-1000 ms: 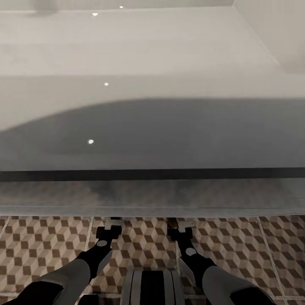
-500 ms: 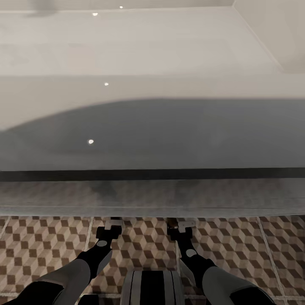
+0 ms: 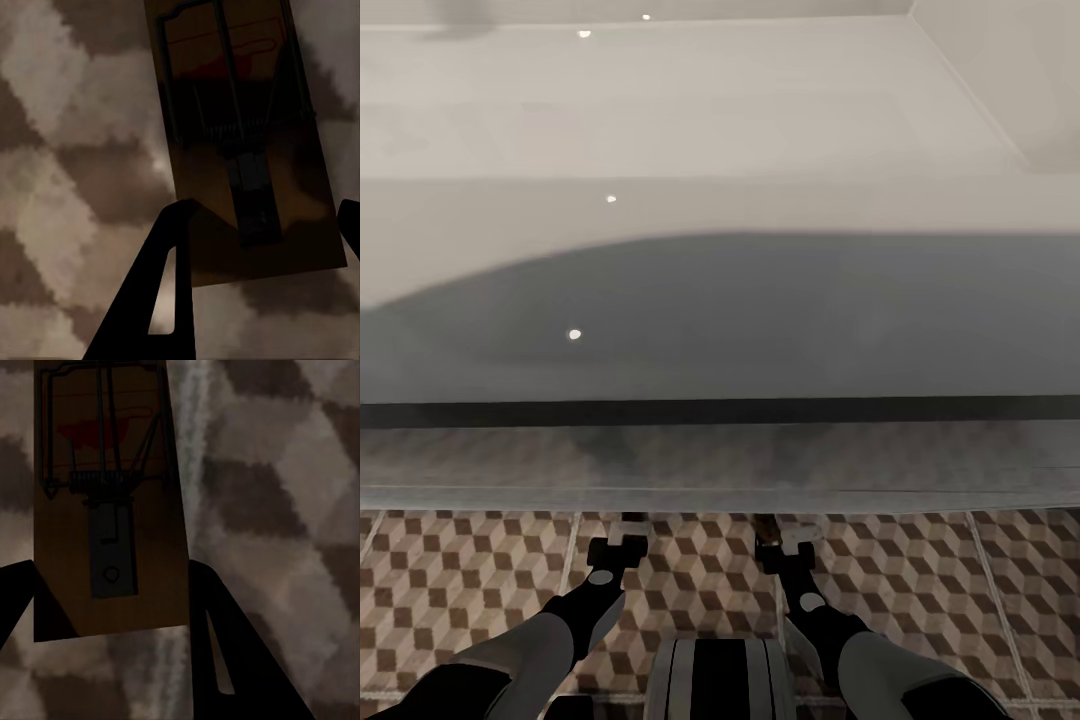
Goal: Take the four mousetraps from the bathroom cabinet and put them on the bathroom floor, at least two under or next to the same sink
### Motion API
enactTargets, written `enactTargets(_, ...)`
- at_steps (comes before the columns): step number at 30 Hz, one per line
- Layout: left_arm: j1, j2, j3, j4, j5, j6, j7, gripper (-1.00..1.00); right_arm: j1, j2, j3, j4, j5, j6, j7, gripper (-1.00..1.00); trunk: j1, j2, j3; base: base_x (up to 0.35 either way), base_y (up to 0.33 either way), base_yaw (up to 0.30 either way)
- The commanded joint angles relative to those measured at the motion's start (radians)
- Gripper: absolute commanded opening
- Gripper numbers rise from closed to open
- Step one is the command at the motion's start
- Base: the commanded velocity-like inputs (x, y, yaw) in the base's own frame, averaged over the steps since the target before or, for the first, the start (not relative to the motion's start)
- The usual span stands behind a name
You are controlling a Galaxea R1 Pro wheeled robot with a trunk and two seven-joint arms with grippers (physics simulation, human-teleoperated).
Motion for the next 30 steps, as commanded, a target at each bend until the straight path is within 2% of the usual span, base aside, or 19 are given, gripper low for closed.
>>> enactTargets(1,0.000,0.000,-0.006,0.005,0.001,-0.004,0.010,-1.00,-0.001,0.000,0.007,0.001,0.004,-0.001,-0.014,-1.00,0.000,0.000,-0.001,0.000,0.000,0.000)
enactTargets(8,0.000,0.000,-0.008,0.007,0.000,-0.031,0.010,-1.00,0.000,0.000,0.007,0.001,0.004,-0.001,-0.014,-1.00,0.000,0.000,-0.001,0.000,0.000,0.000)
enactTargets(30,0.000,0.002,-0.009,0.007,-0.003,-0.051,0.011,-1.00,0.000,0.000,0.006,0.002,0.003,-0.001,-0.013,-1.00,0.000,0.000,-0.001,0.000,0.000,0.000)
